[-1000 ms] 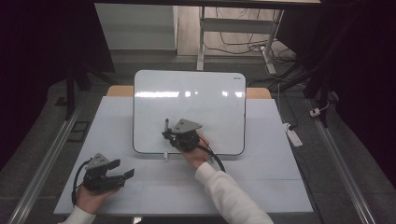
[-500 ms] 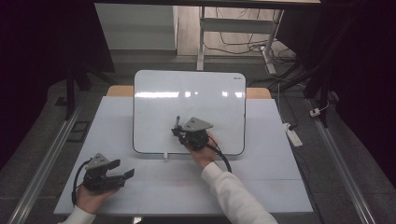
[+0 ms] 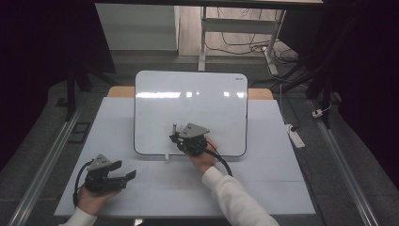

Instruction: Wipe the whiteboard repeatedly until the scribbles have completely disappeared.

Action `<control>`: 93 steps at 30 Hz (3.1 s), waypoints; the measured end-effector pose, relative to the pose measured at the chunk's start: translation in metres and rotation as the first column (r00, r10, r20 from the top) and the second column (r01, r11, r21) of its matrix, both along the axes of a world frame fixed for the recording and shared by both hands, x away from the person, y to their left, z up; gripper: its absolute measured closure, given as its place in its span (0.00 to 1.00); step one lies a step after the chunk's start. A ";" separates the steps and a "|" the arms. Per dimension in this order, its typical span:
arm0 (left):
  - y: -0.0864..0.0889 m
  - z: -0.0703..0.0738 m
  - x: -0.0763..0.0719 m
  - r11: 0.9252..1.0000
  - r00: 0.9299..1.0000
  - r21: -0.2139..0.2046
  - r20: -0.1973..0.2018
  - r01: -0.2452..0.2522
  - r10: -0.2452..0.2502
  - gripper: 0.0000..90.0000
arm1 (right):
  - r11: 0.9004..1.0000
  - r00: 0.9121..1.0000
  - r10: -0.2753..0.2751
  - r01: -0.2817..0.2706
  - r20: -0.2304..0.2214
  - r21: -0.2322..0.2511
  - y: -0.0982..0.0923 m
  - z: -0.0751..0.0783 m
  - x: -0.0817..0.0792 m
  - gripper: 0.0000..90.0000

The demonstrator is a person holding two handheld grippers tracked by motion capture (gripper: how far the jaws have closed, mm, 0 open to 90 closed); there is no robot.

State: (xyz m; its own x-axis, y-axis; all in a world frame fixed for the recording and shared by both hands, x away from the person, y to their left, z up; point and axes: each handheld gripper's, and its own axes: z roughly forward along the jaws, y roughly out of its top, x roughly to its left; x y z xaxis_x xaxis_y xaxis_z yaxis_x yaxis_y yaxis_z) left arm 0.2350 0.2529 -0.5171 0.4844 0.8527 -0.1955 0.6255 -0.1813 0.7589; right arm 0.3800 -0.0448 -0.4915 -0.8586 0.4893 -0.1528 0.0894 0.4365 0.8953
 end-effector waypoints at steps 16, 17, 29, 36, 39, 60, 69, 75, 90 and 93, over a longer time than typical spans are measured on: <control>-0.002 -0.001 0.002 1.000 1.000 0.001 -0.003 0.000 0.000 0.29 | 1.000 1.000 -0.010 0.010 0.016 0.028 0.007 0.004 0.007 0.87; -0.002 -0.001 0.002 1.000 1.000 0.001 -0.003 0.000 0.000 0.29 | 1.000 1.000 0.005 -0.005 0.030 0.006 0.010 0.004 0.006 0.87; 0.000 -0.001 0.002 1.000 1.000 -0.001 -0.002 -0.004 0.004 0.29 | 1.000 0.999 -0.023 0.023 0.024 0.003 0.001 0.019 0.021 0.87; -0.001 -0.002 0.004 1.000 1.000 -0.005 -0.009 0.001 -0.001 0.29 | 0.998 0.997 0.027 -0.023 0.066 -0.055 0.010 0.004 0.002 0.86; -0.001 -0.001 0.003 1.000 1.000 -0.004 -0.005 0.004 -0.004 0.30 | 0.984 0.988 -0.145 0.138 0.050 0.111 -0.014 0.015 0.017 0.86; -0.001 -0.001 0.003 1.000 1.000 -0.001 -0.003 0.000 0.000 0.29 | 0.984 0.984 -0.166 0.160 0.070 0.082 -0.023 0.012 0.009 0.86; -0.002 -0.001 0.005 1.000 1.000 0.001 -0.007 -0.001 0.001 0.29 | 0.995 0.992 -0.099 0.098 0.076 0.018 -0.015 0.000 -0.005 0.86; -0.001 -0.002 0.006 1.000 1.000 -0.003 -0.010 -0.006 0.006 0.29 | 0.990 0.992 -0.120 0.117 0.030 0.077 -0.017 -0.002 -0.005 0.87; -0.003 -0.002 0.008 1.000 1.000 0.002 -0.012 0.002 -0.002 0.29 | 0.995 0.991 -0.097 0.097 0.097 0.011 -0.017 -0.006 -0.013 0.86; -0.003 -0.001 0.006 1.000 1.000 0.000 -0.009 0.000 0.000 0.29 | 0.981 0.976 -0.189 0.183 0.108 0.066 -0.034 0.004 -0.003 0.87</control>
State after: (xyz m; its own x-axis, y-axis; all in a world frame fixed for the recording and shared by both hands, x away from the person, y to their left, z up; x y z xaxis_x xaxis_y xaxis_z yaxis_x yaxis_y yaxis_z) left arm 0.2412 0.2502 -0.5185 0.4822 0.8528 -0.2002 0.6325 -0.1808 0.7532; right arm 0.3767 -0.0791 -0.4879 -0.7304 0.6491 -0.2125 0.0606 0.3715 0.9265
